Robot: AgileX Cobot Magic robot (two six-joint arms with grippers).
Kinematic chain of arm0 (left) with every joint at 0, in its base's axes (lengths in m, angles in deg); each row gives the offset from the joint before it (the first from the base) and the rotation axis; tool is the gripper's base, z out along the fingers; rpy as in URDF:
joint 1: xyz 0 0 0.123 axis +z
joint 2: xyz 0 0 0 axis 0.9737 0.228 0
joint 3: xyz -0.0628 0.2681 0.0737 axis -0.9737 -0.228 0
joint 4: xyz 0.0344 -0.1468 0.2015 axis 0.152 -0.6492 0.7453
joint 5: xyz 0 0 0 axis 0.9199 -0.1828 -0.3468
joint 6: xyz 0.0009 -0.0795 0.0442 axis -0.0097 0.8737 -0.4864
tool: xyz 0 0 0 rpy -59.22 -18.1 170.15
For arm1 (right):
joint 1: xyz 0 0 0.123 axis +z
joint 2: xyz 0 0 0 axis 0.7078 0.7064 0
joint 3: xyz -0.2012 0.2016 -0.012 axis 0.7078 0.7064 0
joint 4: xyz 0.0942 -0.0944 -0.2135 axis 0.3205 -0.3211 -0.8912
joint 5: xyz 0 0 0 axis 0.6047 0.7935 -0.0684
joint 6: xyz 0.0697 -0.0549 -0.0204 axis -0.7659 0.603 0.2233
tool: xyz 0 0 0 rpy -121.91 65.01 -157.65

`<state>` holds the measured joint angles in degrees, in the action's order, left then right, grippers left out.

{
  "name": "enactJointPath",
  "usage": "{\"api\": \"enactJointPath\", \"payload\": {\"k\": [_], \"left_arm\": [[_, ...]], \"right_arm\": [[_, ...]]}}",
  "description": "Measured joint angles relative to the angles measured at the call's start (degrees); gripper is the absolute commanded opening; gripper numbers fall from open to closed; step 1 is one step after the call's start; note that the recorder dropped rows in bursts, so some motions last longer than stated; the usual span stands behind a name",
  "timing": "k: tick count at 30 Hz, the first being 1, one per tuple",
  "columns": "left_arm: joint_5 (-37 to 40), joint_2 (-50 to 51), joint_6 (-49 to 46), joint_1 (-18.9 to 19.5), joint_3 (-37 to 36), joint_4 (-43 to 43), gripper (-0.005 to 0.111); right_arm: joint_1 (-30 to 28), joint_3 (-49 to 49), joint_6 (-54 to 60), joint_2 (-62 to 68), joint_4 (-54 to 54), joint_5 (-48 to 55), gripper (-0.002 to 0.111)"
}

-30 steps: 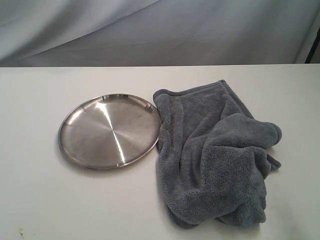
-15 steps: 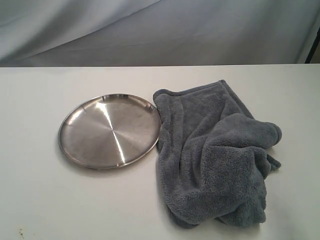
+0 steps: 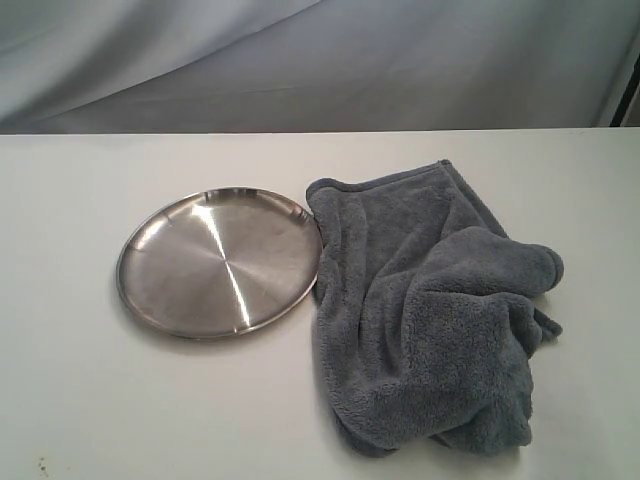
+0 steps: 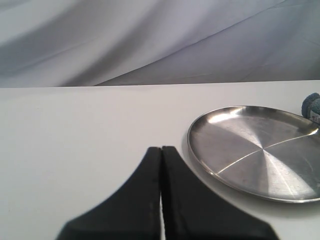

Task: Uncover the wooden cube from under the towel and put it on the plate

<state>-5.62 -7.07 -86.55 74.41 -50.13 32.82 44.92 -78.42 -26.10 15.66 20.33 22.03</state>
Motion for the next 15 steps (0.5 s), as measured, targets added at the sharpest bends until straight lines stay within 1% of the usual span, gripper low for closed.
{"api": "enactJointPath", "payload": {"k": [3, 4, 5, 6, 7, 8, 9, 10, 11, 12, 13, 14, 15], "left_arm": [[0.00, 0.00, 0.00, 0.00, 0.00, 0.00, 0.000], [0.00, 0.00, 0.00, 0.00, 0.00, 0.00, 0.000], [0.00, 0.00, 0.00, 0.00, 0.00, 0.00, 0.000], [0.00, 0.00, 0.00, 0.00, 0.00, 0.00, 0.000], [0.00, 0.00, 0.00, 0.00, 0.00, 0.00, 0.000], [0.00, 0.00, 0.00, 0.00, 0.00, 0.00, 0.000], [0.00, 0.00, 0.00, 0.00, 0.00, 0.00, 0.000], [0.00, 0.00, 0.00, 0.00, 0.00, 0.00, 0.000], [0.00, 0.00, 0.00, 0.00, 0.00, 0.00, 0.000], [0.00, 0.00, 0.00, 0.00, 0.00, 0.00, 0.000], [0.00, 0.00, 0.00, 0.00, 0.00, 0.00, 0.000], [0.00, 0.00, 0.00, 0.00, 0.00, 0.00, 0.000], [0.00, 0.00, 0.00, 0.00, 0.00, 0.00, 0.000]], "right_arm": [[0.00, -2.05, -5.36, 0.00, -5.70, 0.00, 0.000], [0.00, -5.46, -8.24, 0.00, -11.18, 1.26, 0.000], [0.00, -7.91, -9.14, 0.00, -14.03, 2.90, 0.000], [0.00, -14.02, -13.00, 0.82, -22.43, 10.04, 0.000], [0.00, -17.32, -15.96, 1.85, -26.72, 14.58, 0.000], [0.00, -23.13, -20.33, 4.99, -32.16, 23.07, 0.000], [0.00, -26.18, -21.25, 6.99, -33.57, 27.73, 0.000], [0.18, -31.45, -18.49, 11.01, -32.46, 36.84, 0.000], [1.08, -36.67, -9.02, 15.54, -25.49, 45.31, 0.000], [1.90, -39.52, -1.91, 18.38, -19.73, 50.28, 0.000], [3.57, -44.81, 10.93, 24.74, -8.22, 59.74, 0.000], [4.33, -47.04, 16.94, 28.18, -1.63, 64.87, 0.000], [5.62, -50.25, 26.34, 34.36, 10.44, 73.58, 0.000]]}}
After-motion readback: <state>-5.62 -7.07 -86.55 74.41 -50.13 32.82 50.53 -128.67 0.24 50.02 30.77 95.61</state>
